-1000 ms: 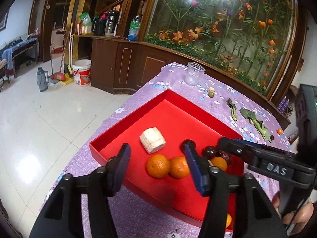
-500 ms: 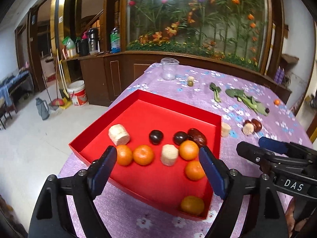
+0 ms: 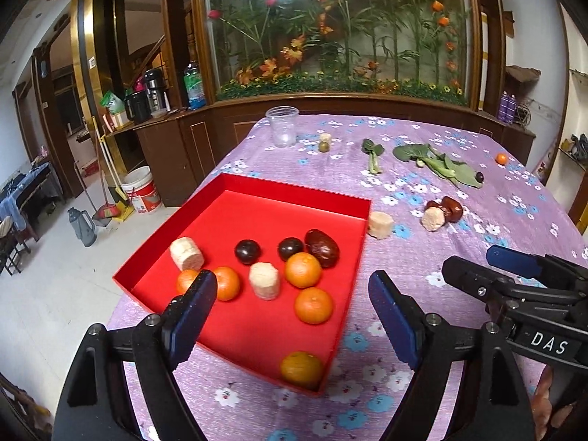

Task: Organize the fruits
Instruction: 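Move both open tools back to the remaining produce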

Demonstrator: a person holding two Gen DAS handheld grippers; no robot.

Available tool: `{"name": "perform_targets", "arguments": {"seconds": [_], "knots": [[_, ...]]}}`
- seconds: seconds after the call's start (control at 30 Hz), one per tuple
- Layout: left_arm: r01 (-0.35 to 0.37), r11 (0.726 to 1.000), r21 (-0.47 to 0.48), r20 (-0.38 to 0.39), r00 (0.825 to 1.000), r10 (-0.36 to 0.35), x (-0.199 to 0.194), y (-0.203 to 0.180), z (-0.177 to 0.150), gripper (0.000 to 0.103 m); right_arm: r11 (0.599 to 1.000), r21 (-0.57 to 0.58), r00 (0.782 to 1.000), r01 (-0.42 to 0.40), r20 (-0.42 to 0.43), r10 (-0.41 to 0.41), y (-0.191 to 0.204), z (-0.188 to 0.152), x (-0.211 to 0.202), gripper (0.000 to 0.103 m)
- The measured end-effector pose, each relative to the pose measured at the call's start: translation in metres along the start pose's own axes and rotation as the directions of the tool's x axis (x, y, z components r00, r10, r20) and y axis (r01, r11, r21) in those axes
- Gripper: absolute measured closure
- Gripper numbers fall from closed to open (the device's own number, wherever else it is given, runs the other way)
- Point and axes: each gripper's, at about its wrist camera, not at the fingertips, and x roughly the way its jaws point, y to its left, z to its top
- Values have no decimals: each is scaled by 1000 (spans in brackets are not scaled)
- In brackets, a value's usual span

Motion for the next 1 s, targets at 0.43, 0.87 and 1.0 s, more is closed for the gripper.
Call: {"name": "perform_targets", "arguments": {"seconds": [0.43, 0.87, 1.0], "knots": [[22, 999, 43, -41, 999, -20, 12, -27, -2, 19, 998, 66, 1000, -4, -23, 5, -32, -10, 2, 23], [68, 998, 14, -96, 993, -67, 32, -32, -1, 19, 992, 121, 999, 43, -11, -42, -72, -7, -5, 23], [124, 992, -18, -113, 986, -125, 43, -32, 6, 19, 984, 145, 995, 103, -30, -99, -105, -1, -10, 23]]}}
